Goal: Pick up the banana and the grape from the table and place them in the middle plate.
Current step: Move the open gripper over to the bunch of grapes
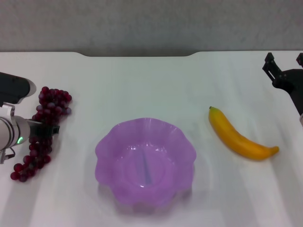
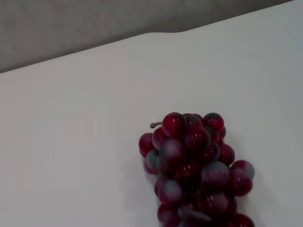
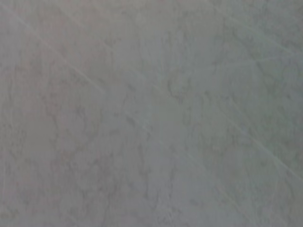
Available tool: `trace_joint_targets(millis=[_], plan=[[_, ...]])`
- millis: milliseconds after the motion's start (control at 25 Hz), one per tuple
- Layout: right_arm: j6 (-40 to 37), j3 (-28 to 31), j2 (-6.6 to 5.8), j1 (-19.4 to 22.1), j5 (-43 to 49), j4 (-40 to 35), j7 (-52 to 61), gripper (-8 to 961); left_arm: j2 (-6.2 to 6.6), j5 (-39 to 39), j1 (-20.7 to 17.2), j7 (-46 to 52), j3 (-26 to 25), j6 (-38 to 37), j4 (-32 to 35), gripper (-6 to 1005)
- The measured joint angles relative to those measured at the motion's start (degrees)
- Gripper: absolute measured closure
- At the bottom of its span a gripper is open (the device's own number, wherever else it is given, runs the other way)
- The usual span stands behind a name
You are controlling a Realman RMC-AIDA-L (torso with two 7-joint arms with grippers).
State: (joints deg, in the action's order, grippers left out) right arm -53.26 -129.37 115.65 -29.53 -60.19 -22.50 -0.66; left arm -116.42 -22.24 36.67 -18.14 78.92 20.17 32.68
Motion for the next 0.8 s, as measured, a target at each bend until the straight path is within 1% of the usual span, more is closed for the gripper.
trace_joint_targets(millis=[200,400,640,800], plan=[[0.0,0.0,0.01,0.0,0.0,0.0,0.0,70,-0.02,-0.4,0.3,0.1,0.0,0.7,-0.1,303],[0.0,0.0,0.01,0.0,-0.1,0.1,0.0,71,-0.04,-0.3,0.5,0.1,0.1,1.0,-0.1,542],[0.0,0.0,0.01,0.0,0.0,0.0,0.1,71,-0.04,-0.3,0.5,0.2,0.0,1.0,-0.1,600],[0.0,0.0,0.01,0.0,0.1,0.0,0.1,71,-0.04,-0.3,0.5,0.2,0.0,0.9,-0.1,601]])
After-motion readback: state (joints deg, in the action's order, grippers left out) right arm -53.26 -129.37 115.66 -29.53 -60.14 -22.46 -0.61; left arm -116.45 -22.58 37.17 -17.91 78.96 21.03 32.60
